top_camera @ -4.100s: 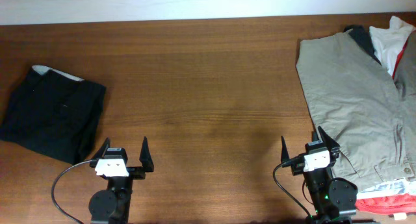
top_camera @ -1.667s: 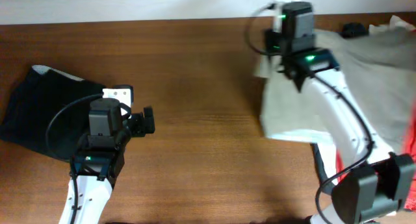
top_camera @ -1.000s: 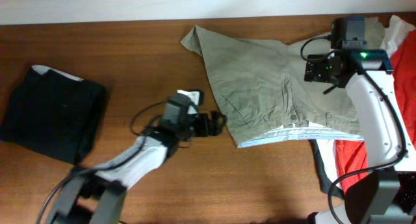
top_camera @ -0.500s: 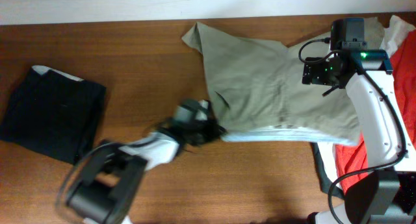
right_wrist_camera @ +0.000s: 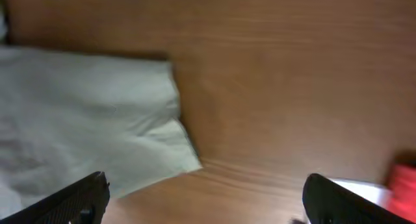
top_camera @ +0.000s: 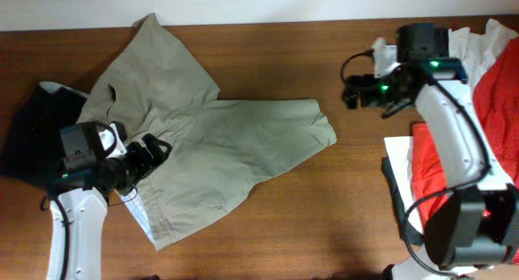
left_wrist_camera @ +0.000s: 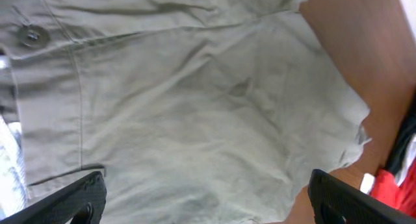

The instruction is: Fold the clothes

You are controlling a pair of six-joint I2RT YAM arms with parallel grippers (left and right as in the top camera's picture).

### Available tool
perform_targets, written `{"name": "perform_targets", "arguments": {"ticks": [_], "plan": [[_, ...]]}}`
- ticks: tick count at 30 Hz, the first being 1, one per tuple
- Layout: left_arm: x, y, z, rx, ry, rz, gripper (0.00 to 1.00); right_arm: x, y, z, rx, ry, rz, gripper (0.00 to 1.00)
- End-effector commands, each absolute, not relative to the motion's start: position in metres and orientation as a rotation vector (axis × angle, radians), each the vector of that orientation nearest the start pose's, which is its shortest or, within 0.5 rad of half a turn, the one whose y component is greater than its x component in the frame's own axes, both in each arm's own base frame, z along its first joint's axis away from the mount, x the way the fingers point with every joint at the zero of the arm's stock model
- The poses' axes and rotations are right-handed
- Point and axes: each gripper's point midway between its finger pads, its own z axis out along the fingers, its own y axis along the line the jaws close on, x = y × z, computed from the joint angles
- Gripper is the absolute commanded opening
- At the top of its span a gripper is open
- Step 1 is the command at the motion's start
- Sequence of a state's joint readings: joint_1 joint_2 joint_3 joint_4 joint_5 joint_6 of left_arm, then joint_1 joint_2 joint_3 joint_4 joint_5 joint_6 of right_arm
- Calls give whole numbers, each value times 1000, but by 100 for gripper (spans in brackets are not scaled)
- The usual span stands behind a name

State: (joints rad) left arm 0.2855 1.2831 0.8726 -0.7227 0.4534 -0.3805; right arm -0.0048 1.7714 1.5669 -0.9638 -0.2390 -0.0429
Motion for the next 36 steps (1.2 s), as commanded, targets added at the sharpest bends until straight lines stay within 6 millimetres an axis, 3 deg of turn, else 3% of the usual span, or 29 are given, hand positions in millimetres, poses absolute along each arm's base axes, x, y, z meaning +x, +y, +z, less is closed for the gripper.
{"name": "perform_targets", "arguments": {"ticks": [1,4,6,8,10,11,13,14,16,18,20,21,22,23,24,25,29,32,33,34,35,36], "plan": [[286,-8,91,-668,2672,-583,99,403,67,123,-161,2856,382,99],[272,-26,57,-594,2807,-501,99,383,85,69,-210,3034,409,99],[270,-41,39,-544,2881,-509,99,374,111,42,-309,3092,541,94],[267,-44,29,-542,2921,-508,99,372,117,24,-333,3126,529,88],[266,-44,26,-547,2933,-507,99,375,104,4,-265,3172,412,85],[266,-44,26,-547,2933,-507,99,374,93,-6,-225,3205,306,77],[266,-44,26,-547,2934,-507,99,365,77,-9,-195,3258,161,36],[266,-44,26,-547,2935,-507,99,357,68,-9,-154,3299,87,25],[264,-44,26,-551,2942,-506,99,317,35,0,-3,3454,-239,4],[264,-44,26,-550,2942,-506,99,287,10,15,164,3518,-550,4],[264,-44,26,-551,2941,-506,98,286,4,21,212,3480,-607,4],[264,-44,26,-550,2940,-506,98,301,8,25,194,3405,-535,4],[265,-44,26,-548,2936,-506,98,324,27,26,48,3342,-304,18],[268,-44,27,-542,2923,-507,98,341,48,28,-39,3274,-89,60],[270,-44,27,-539,2917,-508,98,355,67,32,-95,3209,90,71],[270,-44,27,-539,2915,-508,98,366,85,37,-160,3148,244,72],[275,-44,28,-532,2898,-509,98,386,101,39,-271,3042,363,71],[276,-44,28,-530,2894,-509,98,384,100,10,-262,3087,355,70],[275,-44,28,-530,2895,-509,98,379,99,-6,-257,3133,359,50],[276,-44,28,-530,2894,-509,98,372,98,-8,-254,3162,357,5],[275,-44,28,-530,2895,-509,98,366,97,-5,-252,3187,354,4],[275,-44,28,-530,2895,-509,98,352,80,-1,-203,3258,240,4]]}}
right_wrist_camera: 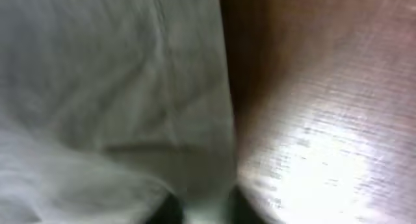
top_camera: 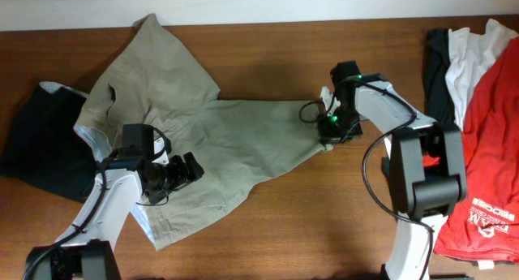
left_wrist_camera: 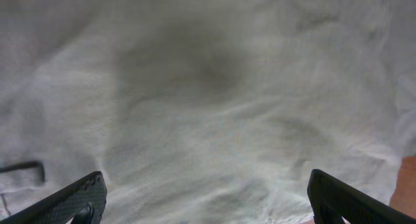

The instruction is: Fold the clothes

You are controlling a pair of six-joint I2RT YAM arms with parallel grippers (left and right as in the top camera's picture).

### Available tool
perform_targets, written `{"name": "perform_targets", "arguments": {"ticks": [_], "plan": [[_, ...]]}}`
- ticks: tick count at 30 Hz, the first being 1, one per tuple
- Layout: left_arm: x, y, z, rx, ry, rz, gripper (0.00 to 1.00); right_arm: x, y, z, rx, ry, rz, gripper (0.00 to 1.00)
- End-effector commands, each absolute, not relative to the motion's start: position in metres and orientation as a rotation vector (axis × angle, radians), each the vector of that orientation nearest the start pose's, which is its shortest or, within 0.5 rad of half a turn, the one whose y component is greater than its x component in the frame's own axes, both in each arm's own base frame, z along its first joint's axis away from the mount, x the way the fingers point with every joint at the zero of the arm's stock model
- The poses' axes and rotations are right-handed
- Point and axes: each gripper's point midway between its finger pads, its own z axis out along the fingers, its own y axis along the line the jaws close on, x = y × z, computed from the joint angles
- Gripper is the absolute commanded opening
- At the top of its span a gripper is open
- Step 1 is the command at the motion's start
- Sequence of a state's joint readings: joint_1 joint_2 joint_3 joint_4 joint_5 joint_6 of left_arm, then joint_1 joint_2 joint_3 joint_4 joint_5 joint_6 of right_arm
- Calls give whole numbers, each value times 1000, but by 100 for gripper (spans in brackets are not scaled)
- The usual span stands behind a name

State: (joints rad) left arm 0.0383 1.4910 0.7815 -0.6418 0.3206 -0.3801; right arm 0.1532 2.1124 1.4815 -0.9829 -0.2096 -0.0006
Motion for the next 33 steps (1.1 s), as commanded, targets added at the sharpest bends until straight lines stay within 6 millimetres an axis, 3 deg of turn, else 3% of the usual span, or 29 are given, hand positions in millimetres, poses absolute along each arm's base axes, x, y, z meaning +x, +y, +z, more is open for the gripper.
{"name": "perform_targets", "arguments": {"ticks": [1,2,3,4,6,9,10,11,12,14,15,17,18,19,20,22,25,27,28,29,30,33], "plan": [[275,-44,28,-531,2897,-510,95,336,53,3,-67,3339,10,4],[274,-44,28,-533,2901,-510,91,313,16,16,91,3405,-307,4],[274,-44,28,-533,2901,-510,90,298,-9,29,172,3423,-544,4],[274,-44,28,-533,2901,-510,90,290,-19,36,200,3428,-650,4],[275,-44,28,-532,2898,-509,90,275,-22,49,176,3474,-714,4],[277,-43,29,-528,2889,-509,90,281,-15,74,159,3384,-670,19],[283,-40,29,-522,2867,-484,90,296,-13,95,202,3267,-603,66],[288,-38,30,-517,2847,-466,90,315,-10,117,231,3138,-530,92],[296,-35,31,-507,2812,-445,90,354,5,144,133,2953,-343,98],[308,-34,35,-489,2763,-445,90,409,80,177,-367,2672,192,86],[312,-34,37,-483,2747,-447,90,428,106,185,-440,2556,342,85],[312,-34,37,-482,2746,-450,89,457,150,169,-516,2448,541,81],[312,-34,37,-482,2746,-451,89,464,167,153,-533,2447,593,81],[312,-34,37,-482,2746,-451,89,469,194,125,-584,2451,648,81],[312,-34,37,-482,2746,-451,89,472,205,112,-586,2458,663,81],[312,-34,37,-482,2746,-451,89,478,247,64,-601,2466,717,81],[311,-34,37,-483,2748,-451,89,479,288,26,-644,2430,759,74],[311,-34,36,-482,2749,-451,89,480,299,11,-613,2438,769,53],[311,-34,36,-483,2749,-451,89,484,291,4,-565,2469,702,29],[311,-34,36,-483,2749,-451,89,488,283,2,-527,2484,662,12],[311,-34,37,-482,2748,-451,89,493,278,7,-511,2476,660,40],[312,-34,37,-483,2748,-451,89,511,258,45,-459,2403,647,61]]}}
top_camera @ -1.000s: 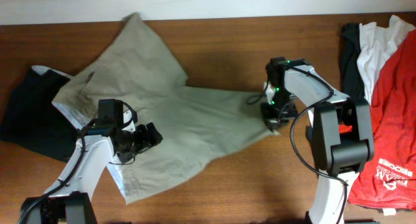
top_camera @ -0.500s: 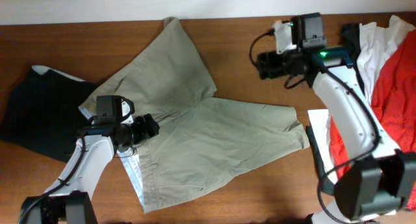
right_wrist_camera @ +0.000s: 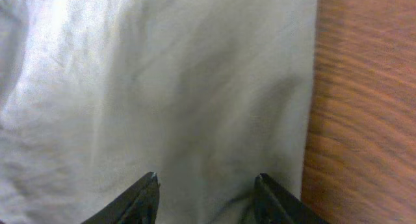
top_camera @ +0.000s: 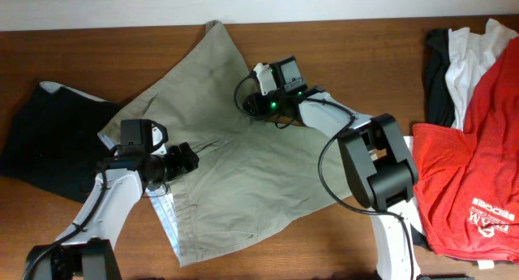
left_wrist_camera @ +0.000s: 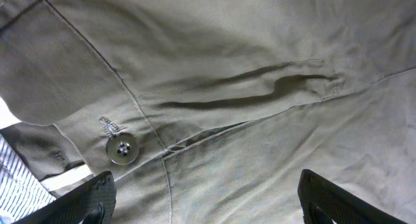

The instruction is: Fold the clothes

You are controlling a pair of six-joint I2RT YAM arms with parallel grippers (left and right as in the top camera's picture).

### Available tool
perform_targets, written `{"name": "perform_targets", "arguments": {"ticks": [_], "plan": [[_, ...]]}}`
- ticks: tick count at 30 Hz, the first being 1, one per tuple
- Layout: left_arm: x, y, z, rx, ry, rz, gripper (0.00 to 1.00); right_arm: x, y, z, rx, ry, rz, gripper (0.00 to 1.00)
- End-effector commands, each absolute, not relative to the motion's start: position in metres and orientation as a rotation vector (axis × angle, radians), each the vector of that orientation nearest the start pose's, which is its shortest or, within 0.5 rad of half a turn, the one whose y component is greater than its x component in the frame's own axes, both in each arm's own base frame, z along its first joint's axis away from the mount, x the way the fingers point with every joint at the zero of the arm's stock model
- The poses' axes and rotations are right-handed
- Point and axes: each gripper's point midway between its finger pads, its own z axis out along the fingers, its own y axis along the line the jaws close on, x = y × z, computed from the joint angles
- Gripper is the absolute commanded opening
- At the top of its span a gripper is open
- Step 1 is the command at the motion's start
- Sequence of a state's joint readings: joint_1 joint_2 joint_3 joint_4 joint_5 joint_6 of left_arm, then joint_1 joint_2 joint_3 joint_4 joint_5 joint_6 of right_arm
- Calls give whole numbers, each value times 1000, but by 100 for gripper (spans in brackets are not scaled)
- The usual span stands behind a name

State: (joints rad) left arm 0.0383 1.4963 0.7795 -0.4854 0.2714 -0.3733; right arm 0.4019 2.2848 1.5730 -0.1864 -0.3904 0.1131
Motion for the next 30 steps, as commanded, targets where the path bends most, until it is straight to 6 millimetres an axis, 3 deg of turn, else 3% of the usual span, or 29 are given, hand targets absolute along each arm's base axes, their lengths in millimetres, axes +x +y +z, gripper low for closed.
{"name": "perform_targets", "arguments": {"ticks": [1,2,5,7,8,9,10,11,12,13,14,15,16,17,18,19,20,22,23,25,26,27,29,30], "plan": [[312,-34,37,-482,2747,-451,89,518,253,53,-445,2386,644,62],[312,-34,37,-482,2745,-451,89,518,253,50,-434,2397,640,62],[312,-34,37,-482,2745,-451,89,503,256,13,-440,2501,591,64],[312,-34,37,-482,2745,-451,89,482,283,6,-518,2522,704,63],[312,-34,37,-482,2745,-451,89,475,295,8,-552,2512,740,57],[312,-34,37,-482,2745,-451,89,470,304,8,-587,2504,742,32],[312,-34,37,-482,2745,-451,89,472,300,6,-572,2512,710,4],[312,-34,37,-482,2746,-451,89,485,274,5,-425,2563,569,4],[312,-34,37,-482,2746,-451,89,499,243,19,-315,2581,413,4],[312,-34,37,-482,2745,-451,89,514,210,63,-256,2543,267,4],[312,-34,37,-481,2744,-451,89,518,199,124,-293,2475,235,4],[312,-34,37,-481,2745,-451,89,513,205,162,-334,2431,260,4],[312,-34,37,-481,2745,-451,89,496,230,189,-447,2401,351,4],[312,-34,37,-481,2745,-451,89,471,262,198,-574,2389,451,4],[312,-34,37,-482,2745,-451,89,438,299,189,-783,2384,500,7],[312,-34,37,-482,2745,-451,89,416,317,169,-942,2393,425,41],[312,-34,37,-482,2745,-451,89,414,311,151,-949,2441,259,50],[312,-34,37,-482,2745,-451,89,415,282,138,-915,2520,76,53],[312,-34,37,-481,2745,-451,89,425,249,136,-764,2584,-55,54],[312,-34,37,-481,2745,-451,89,454,157,141,-222,2641,-323,61],[312,-34,37,-482,2745,-451,89,464,121,141,-38,2657,-322,65],[312,-34,37,-481,2745,-451,89,480,87,141,67,2654,-272,78],[313,-34,37,-480,2742,-451,89,499,58,143,54,2638,-169,81],[313,-34,37,-480,2740,-451,89,508,44,139,59,2645,-8,80]]}}
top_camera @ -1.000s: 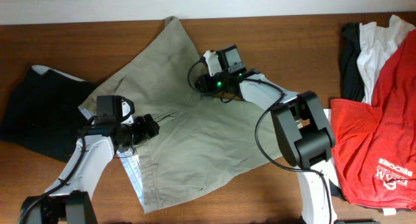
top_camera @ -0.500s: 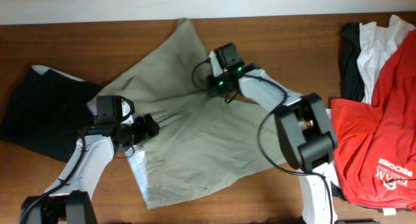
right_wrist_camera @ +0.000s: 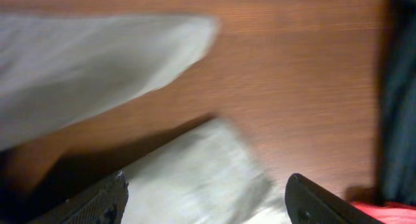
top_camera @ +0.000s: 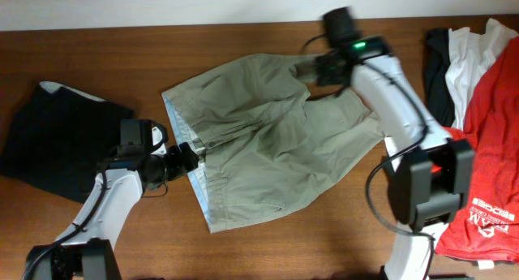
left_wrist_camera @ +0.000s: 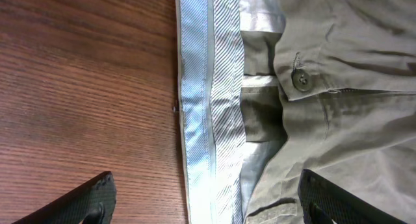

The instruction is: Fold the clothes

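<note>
Khaki shorts (top_camera: 268, 142) lie mid-table, the waistband to the left and both legs pointing right. The striped waistband lining (left_wrist_camera: 208, 120) and a button (left_wrist_camera: 300, 79) show in the left wrist view. My left gripper (top_camera: 183, 157) hovers at the waistband edge, open (left_wrist_camera: 208, 211), half over wood and half over cloth. My right gripper (top_camera: 322, 69) sits at the hem of the far leg, open (right_wrist_camera: 208, 208), with blurred khaki cloth (right_wrist_camera: 195, 178) under it and nothing between its fingers.
A black garment (top_camera: 53, 142) lies at the left edge, beside my left arm. A heap of red (top_camera: 486, 150), white (top_camera: 470, 57) and dark clothes fills the right edge. Bare wooden table (top_camera: 324, 223) runs along the front.
The shorts have turned and shifted right, and both legs now point right instead of one reaching to the back. My right gripper went from mid-shorts to the far leg's hem, jaws wider. My left now sees bare wood.
First the shorts lay spread, one leg to the back left and one to the right, with my right gripper open at the back right. Then it was at the right leg's hem, then over the middle of the shorts. Now the legs lie side by side.
</note>
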You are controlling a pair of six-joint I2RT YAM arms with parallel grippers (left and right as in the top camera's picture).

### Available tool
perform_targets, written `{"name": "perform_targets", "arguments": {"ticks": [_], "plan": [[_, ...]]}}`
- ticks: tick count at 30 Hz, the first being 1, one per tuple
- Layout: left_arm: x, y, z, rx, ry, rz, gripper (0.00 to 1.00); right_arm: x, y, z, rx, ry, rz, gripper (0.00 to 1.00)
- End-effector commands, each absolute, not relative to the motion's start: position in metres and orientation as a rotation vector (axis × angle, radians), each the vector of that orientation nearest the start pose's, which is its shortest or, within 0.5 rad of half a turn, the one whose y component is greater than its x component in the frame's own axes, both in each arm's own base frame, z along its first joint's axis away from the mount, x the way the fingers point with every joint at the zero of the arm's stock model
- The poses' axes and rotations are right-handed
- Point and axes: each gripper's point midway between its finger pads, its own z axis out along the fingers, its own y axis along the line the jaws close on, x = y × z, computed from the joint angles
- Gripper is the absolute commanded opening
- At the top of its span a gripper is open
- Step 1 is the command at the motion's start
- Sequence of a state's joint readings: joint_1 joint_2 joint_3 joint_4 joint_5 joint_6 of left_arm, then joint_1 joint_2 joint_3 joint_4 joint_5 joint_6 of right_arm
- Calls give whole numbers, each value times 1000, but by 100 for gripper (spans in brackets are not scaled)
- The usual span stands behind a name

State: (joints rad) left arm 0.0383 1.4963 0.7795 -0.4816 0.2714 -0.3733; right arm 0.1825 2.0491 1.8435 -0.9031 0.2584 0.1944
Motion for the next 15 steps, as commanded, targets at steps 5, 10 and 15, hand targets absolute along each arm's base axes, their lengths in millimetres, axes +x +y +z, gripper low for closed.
{"name": "perform_targets", "arguments": {"ticks": [5,10,15], "plan": [[313,-34,37,-480,2741,-451,89,520,82,58,-43,2744,439,80],[313,-34,37,-480,2741,-451,89,565,144,31,-212,2544,570,87],[313,-34,37,-480,2742,-451,89,593,144,25,-195,2456,285,25]]}}
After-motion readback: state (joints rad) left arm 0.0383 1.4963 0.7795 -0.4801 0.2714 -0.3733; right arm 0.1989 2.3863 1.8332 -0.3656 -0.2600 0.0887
